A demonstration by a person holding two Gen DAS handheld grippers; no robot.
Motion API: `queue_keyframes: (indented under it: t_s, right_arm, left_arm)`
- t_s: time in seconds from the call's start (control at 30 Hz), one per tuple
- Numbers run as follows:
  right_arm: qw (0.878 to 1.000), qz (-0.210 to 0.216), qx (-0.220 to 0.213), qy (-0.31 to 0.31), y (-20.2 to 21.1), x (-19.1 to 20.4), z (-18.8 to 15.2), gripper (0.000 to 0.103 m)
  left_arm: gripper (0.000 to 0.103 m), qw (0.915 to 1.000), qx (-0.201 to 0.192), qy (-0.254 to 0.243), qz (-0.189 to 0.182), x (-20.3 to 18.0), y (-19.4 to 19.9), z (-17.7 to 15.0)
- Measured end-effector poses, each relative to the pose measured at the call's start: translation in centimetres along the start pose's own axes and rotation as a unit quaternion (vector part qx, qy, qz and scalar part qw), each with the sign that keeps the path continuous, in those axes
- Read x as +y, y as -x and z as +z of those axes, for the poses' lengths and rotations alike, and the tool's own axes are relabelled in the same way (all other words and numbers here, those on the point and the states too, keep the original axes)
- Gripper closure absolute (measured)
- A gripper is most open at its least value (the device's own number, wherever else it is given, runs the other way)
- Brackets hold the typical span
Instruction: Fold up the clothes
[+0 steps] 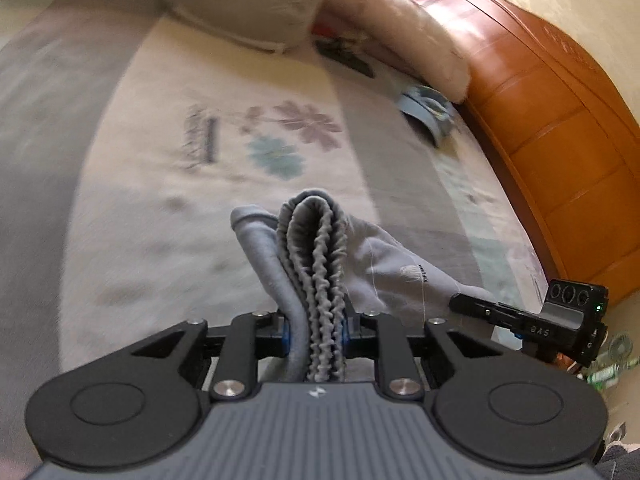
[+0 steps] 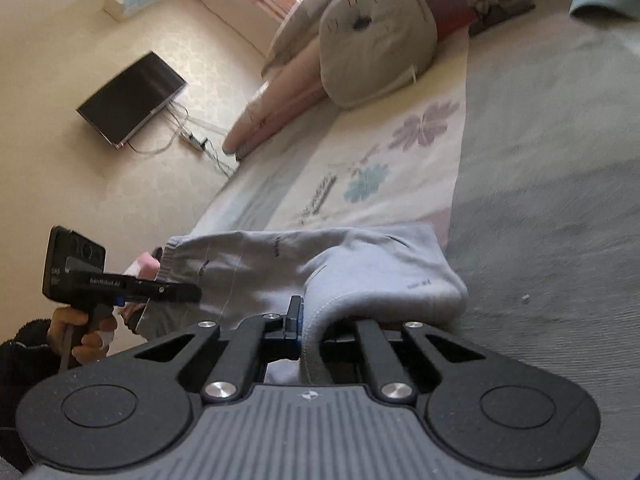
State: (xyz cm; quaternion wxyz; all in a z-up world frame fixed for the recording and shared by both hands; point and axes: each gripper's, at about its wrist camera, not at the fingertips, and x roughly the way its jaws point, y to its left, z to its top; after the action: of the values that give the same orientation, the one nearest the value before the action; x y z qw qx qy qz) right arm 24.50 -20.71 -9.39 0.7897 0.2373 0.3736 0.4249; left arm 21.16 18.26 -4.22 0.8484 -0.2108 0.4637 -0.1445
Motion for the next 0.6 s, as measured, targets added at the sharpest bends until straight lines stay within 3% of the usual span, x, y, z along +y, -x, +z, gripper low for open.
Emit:
queue_keyframes:
  t_s: [0.3,0.6]
  right_arm:
    - [0.995,-0.05,-0.087,0.004,10.4,-2.0,0.3,0.094]
    - [0.971,-0.14,-0.19,-0.026,21.3,-6.4,-1.0,0.094]
  left_arm:
    - [0.084,0.9938,0.042,-0.1,-0.022,-11.4,-6.8,4.4]
    - [0.084,0.9702,0.099,-0.214,-0.056,-25.8,-18.1,9.2]
